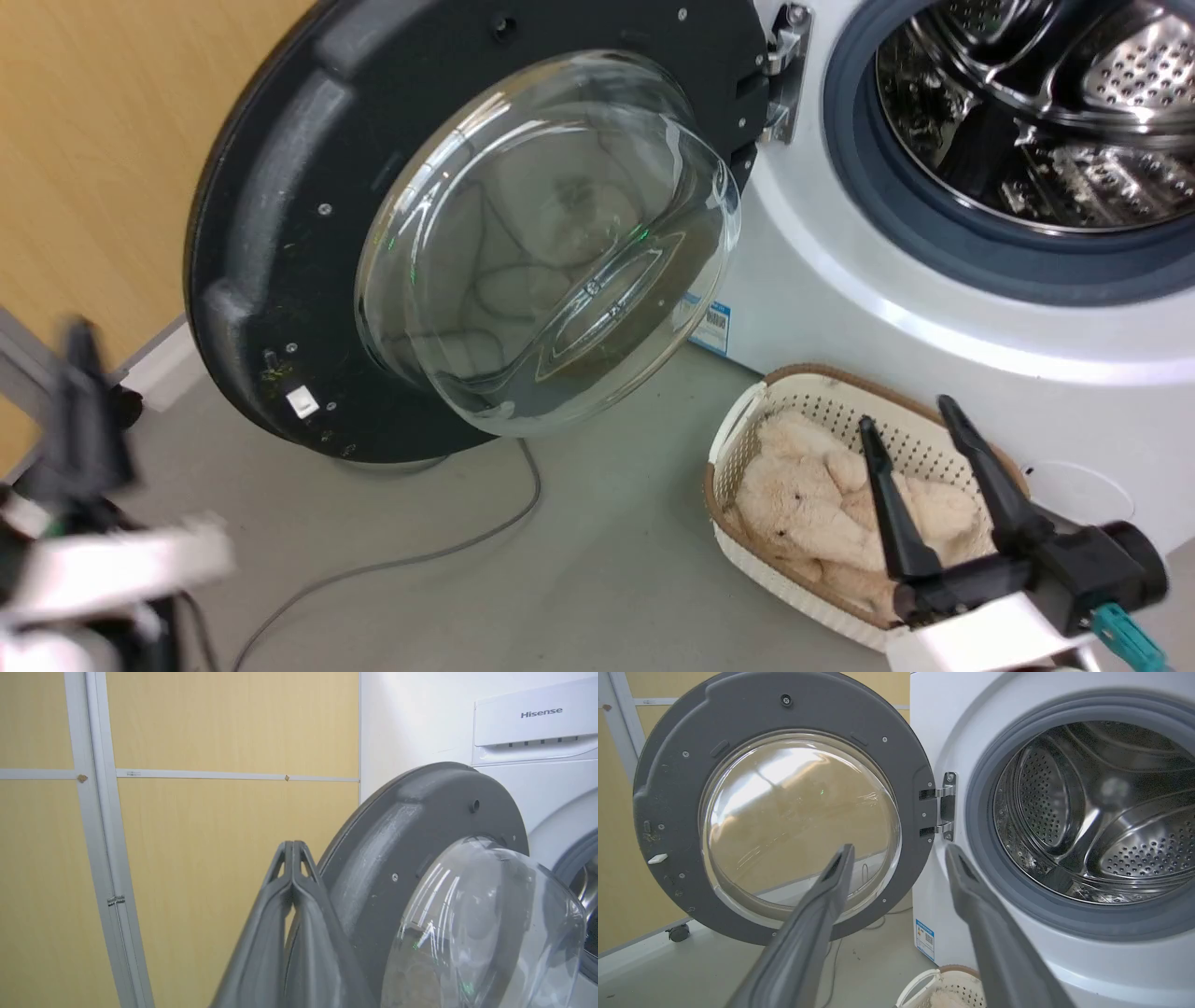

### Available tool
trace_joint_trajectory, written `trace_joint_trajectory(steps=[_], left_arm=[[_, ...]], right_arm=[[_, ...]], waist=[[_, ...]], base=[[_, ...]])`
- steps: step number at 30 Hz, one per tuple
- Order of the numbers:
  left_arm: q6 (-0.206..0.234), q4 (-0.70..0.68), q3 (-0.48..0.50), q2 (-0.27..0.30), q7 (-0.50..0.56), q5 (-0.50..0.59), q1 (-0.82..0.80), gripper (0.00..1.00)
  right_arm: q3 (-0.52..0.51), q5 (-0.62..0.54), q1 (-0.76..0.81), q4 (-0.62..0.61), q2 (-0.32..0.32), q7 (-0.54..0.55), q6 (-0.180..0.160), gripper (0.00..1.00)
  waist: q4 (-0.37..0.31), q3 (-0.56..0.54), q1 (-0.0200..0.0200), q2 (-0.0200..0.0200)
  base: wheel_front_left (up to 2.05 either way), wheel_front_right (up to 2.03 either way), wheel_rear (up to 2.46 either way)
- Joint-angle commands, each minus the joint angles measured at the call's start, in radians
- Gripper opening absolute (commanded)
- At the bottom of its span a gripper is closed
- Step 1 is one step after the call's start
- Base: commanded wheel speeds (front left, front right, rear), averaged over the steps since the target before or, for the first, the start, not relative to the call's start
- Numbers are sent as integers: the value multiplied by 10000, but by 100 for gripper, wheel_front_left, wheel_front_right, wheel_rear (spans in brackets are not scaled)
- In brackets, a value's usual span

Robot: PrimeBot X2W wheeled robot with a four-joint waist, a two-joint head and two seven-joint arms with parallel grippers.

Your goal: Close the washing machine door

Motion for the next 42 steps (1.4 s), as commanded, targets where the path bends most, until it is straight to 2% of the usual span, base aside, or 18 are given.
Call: trace_joint_trajectory(steps=[1,5,9,12,16,21,25,36,42], left_arm=[[-218,263,308,271,-53,-242,-525,0],[-731,1652,898,1103,-53,-940,-1719,0],[-1037,3705,1349,1762,461,-2394,-3065,0],[-1155,5195,1544,1943,1560,-3974,-4064,0],[-1206,6788,1840,2029,3622,-6295,-5051,0],[-1216,8093,2208,2041,6388,-8504,-5537,0],[-1218,8088,2277,2118,8193,-9772,-5448,0],[-1220,6285,1708,1837,10835,-11850,-3853,0],[-1220,5429,1463,1734,11853,-12338,-2892,0]], right_arm=[[-128,-101,164,-123,-47,-44,8,100],[-396,-189,361,-353,-36,-44,8,100],[-394,-261,335,-501,-39,-44,8,100],[-381,-293,257,-522,-87,-44,8,100],[-359,-295,107,-523,-136,-44,8,100],[-325,-273,-34,-484,-141,-44,8,100],[-331,-256,-23,-478,-112,-44,8,100],[-432,-142,103,-312,16,-44,8,100],[-456,-83,158,-228,77,-44,8,100]], waist=[[-7,118,0,0],[-38,310,0,0],[-240,611,0,0],[-358,792,0,0],[-506,967,0,0],[-711,1044,0,0],[-807,1017,0,0],[-1084,383,0,0],[-1472,38,0,0]], base=[[0,0,0],[0,0,0],[0,0,0],[0,0,0],[0,0,0],[0,0,0],[0,0,0],[0,0,0],[0,0,0]])
